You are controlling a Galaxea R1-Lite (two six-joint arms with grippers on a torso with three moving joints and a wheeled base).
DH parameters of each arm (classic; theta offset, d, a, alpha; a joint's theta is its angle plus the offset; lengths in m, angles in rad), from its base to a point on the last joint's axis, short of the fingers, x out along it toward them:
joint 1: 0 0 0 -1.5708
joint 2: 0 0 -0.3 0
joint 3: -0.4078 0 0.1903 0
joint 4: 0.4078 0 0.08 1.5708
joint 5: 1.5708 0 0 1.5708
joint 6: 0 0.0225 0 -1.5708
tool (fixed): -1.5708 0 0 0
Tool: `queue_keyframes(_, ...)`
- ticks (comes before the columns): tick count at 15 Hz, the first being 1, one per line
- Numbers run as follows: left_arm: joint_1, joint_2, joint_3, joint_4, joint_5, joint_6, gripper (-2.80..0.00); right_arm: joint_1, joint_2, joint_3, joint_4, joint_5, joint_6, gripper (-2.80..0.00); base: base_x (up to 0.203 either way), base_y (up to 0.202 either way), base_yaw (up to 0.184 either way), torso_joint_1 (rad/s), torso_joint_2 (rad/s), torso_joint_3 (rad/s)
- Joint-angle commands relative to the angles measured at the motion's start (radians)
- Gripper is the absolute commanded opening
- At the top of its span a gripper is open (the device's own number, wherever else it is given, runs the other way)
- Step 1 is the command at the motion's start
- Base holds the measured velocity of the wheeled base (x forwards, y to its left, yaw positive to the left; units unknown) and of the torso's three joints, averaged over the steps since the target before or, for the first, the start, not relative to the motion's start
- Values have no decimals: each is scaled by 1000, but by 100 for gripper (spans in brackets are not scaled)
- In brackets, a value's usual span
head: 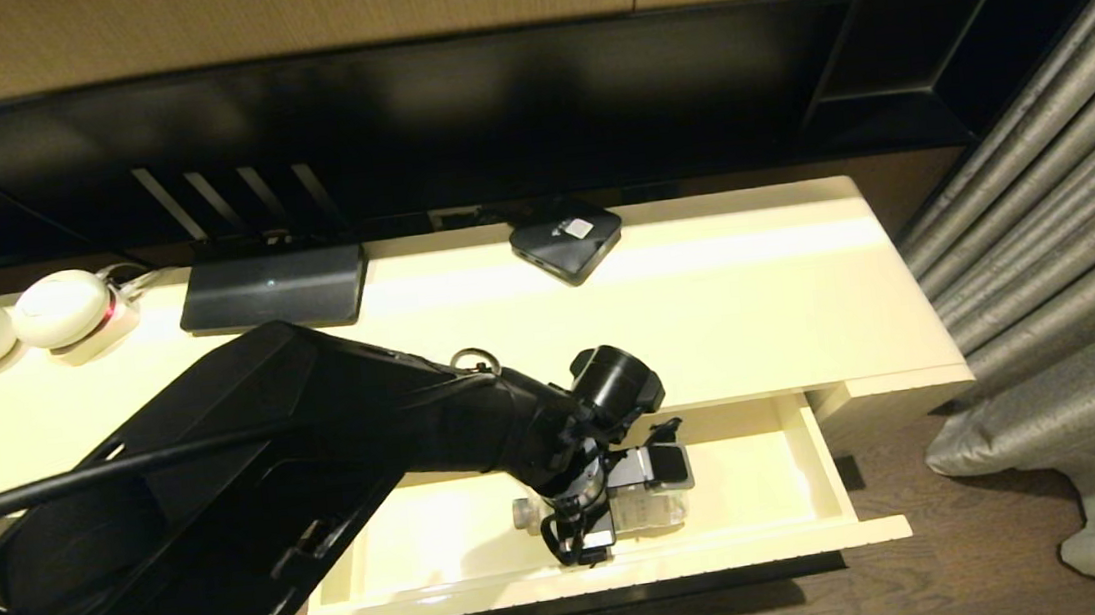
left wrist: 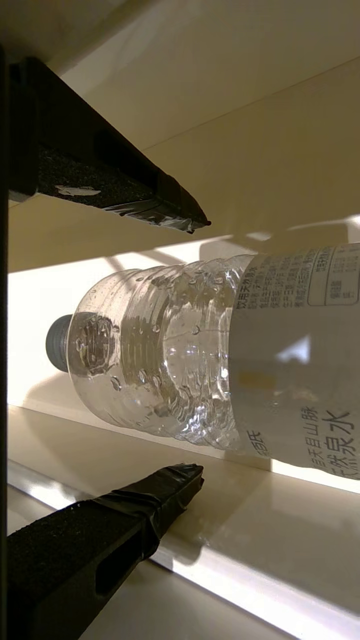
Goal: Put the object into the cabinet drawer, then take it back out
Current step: Take the mineral water out of the drawer and put it on the table
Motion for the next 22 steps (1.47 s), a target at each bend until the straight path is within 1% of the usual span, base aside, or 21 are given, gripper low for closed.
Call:
queue_keyframes(1, 0, 9, 2, 1, 2, 3, 0, 0, 1, 2, 0, 0, 0, -280, 0, 0, 0, 0, 0, 0)
queue_keyframes(14, 2, 32, -4, -8, 0, 2, 0, 0, 1, 0, 0, 1, 0, -280, 0, 0, 0, 0, 0, 0)
queue_keyframes(22, 3, 61, -39, -8, -3, 0, 0, 0, 1, 1, 0, 0, 0, -280, 0, 0, 0, 0, 0, 0)
